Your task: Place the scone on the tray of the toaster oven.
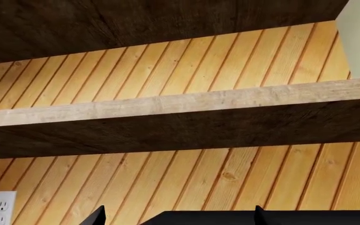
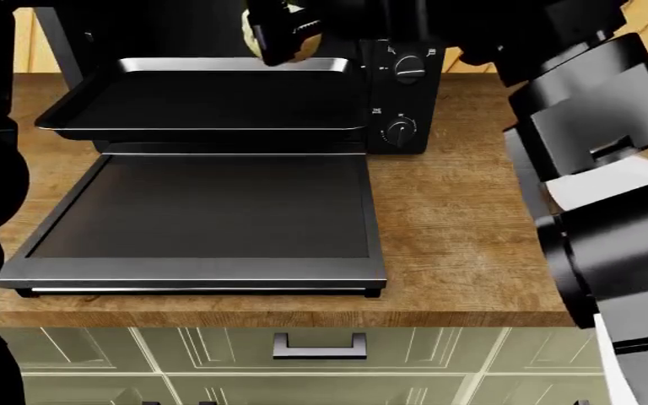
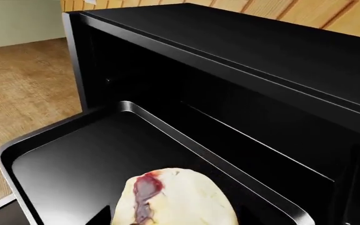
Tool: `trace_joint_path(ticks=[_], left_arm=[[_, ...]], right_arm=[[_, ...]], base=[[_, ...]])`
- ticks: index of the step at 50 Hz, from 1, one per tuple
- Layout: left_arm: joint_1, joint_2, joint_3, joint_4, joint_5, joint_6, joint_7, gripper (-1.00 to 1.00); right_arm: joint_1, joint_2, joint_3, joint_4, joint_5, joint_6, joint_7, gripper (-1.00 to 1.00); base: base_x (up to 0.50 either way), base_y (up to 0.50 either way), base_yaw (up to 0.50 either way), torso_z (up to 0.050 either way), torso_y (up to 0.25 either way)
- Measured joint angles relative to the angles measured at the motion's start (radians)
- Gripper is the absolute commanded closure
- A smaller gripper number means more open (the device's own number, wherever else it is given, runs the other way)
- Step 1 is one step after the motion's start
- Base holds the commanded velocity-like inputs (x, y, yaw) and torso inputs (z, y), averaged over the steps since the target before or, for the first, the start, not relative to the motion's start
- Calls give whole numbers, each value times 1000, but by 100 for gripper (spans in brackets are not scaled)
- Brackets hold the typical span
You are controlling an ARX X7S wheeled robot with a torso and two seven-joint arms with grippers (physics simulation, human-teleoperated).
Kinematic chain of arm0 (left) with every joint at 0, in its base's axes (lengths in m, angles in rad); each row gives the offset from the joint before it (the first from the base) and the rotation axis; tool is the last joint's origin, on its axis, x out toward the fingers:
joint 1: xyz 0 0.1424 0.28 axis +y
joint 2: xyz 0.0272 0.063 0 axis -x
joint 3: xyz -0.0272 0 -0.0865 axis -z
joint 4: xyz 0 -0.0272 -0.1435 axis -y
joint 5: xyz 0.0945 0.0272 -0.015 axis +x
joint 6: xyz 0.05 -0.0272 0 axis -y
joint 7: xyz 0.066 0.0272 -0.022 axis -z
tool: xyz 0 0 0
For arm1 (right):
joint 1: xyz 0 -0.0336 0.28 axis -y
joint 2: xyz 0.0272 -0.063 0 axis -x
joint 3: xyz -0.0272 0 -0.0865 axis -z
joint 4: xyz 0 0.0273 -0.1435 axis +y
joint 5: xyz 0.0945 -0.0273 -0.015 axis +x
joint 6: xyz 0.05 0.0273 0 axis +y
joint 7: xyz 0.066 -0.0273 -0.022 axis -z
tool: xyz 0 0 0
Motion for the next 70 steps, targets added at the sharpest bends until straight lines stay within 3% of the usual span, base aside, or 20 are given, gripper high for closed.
trace_joint_path(ticks=[9, 23, 32, 33, 49, 70], left_arm=[[-1, -1, 0, 0, -2, 2, -1, -100], [0, -1, -1, 3, -6, 4, -4, -100], [1, -3, -2, 7, -9, 3, -7, -100], [1, -3, -2, 7, -9, 3, -7, -100], [-6, -3, 2, 3, -11, 6, -8, -100], [-71, -7, 13, 26, -34, -44, -14, -100]], right_arm=[[27, -9, -117, 65, 108, -41, -22, 100], [86, -16, -547, 171, 531, -189, -34, 100], [106, -17, -724, 196, 708, -244, -33, 100], [108, -17, -737, 198, 721, -248, -32, -100], [131, -17, -832, 213, 810, -286, -35, -100], [182, 0, -828, 223, 846, -344, 6, -100]], base=[[0, 0, 0, 0, 0], [0, 0, 0, 0, 1], [0, 0, 0, 0, 0], [0, 0, 0, 0, 0], [0, 0, 0, 0, 0], [0, 0, 0, 0, 0]])
